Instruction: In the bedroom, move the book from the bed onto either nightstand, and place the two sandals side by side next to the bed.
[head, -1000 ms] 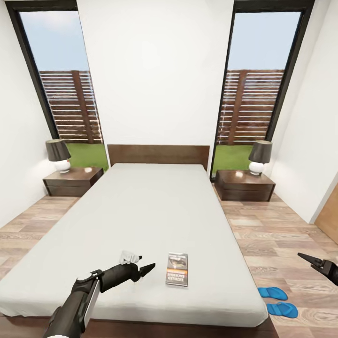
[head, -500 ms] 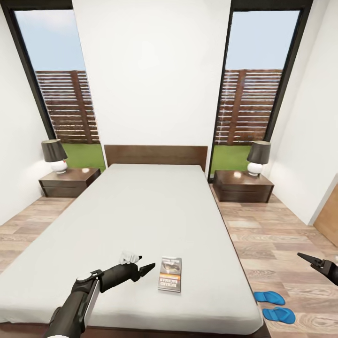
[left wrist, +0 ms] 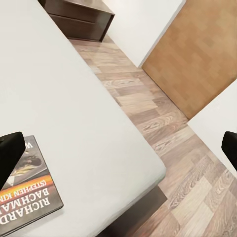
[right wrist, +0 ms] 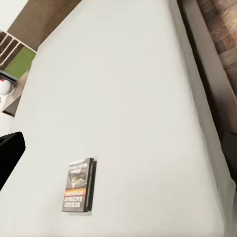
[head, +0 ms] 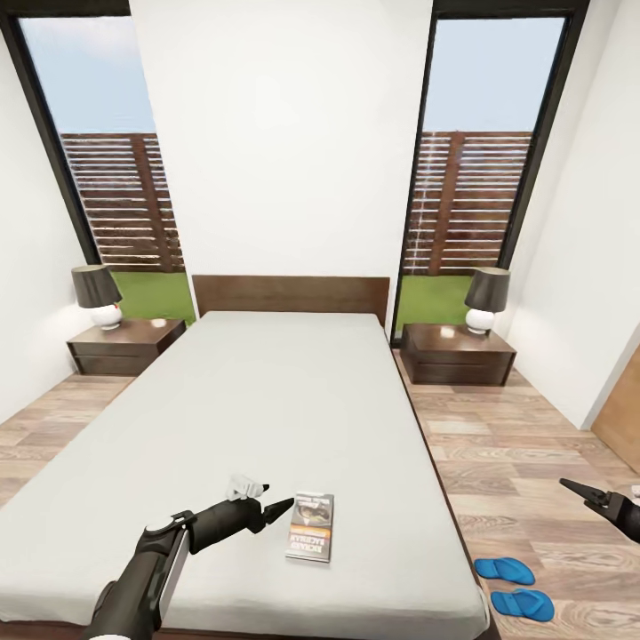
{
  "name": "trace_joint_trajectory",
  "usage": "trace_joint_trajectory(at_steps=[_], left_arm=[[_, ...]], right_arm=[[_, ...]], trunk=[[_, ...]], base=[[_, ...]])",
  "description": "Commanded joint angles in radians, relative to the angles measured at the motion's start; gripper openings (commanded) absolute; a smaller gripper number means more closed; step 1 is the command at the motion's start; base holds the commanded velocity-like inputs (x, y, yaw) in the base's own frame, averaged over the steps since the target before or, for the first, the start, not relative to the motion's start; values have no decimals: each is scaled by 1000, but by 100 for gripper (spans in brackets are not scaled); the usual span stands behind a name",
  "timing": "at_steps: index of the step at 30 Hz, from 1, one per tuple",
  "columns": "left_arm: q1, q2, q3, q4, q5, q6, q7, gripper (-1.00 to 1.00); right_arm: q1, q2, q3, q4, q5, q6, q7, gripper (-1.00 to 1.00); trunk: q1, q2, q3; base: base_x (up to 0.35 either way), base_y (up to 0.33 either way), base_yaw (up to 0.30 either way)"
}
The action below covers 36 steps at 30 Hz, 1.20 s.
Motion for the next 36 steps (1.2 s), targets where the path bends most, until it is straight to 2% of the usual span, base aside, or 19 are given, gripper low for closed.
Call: trace_joint_trajectory(at_steps=[1,14,36], left_arm=[[-1,-2,5,-2,-6,10,-8,100],[-1,-3,5,-2,-6,10,-8,100],[-1,-3,5,-2,-5,10,-8,100]], right_arm=[[-1,1,-1,0,-6,8,1,100],[-1,4,0,-1,-6,8,1,100],[-1,4,1,-2,-5,8,1,100]], trunk=[[0,-1,-1],[0,-1,-1],[0,-1,-1]], base=[[3,-4,17],[0,-77,42],[0,-3,0]])
